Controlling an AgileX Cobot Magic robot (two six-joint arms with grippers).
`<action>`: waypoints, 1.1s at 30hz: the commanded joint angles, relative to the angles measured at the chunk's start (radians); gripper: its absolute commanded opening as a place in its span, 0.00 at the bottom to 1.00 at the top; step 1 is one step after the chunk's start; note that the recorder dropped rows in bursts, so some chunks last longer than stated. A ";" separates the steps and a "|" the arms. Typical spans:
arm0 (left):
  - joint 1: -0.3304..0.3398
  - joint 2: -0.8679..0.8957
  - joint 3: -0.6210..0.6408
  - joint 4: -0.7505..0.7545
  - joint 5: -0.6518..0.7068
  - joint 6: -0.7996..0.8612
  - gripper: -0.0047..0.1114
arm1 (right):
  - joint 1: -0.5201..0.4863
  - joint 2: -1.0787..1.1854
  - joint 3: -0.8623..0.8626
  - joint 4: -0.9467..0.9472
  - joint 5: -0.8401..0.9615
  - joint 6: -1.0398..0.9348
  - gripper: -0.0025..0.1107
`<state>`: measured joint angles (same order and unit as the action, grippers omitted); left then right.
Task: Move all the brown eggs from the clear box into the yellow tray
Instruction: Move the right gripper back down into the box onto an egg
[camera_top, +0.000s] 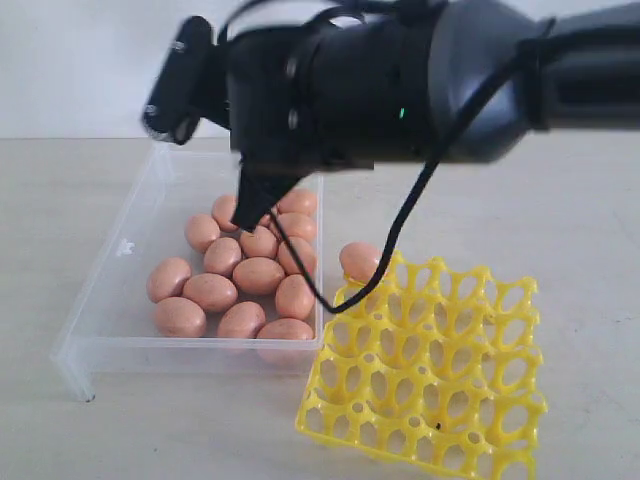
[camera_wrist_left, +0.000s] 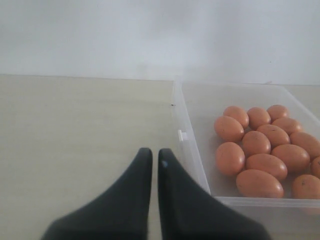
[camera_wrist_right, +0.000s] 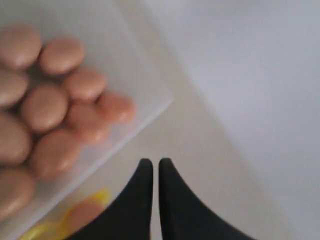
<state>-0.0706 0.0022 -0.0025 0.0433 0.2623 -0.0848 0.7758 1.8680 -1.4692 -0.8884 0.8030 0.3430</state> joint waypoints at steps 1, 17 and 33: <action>0.003 -0.002 0.003 -0.003 -0.010 0.002 0.08 | -0.219 0.049 -0.181 1.216 0.200 -1.009 0.02; 0.003 -0.002 0.003 -0.003 -0.010 0.002 0.08 | -0.257 0.270 -0.328 1.222 0.313 -1.469 0.42; 0.003 -0.002 0.003 -0.003 -0.010 0.002 0.08 | -0.233 0.350 -0.324 1.243 0.035 -1.471 0.51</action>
<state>-0.0706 0.0022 -0.0025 0.0433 0.2605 -0.0848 0.5411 2.2090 -1.7923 0.3509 0.8804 -1.1212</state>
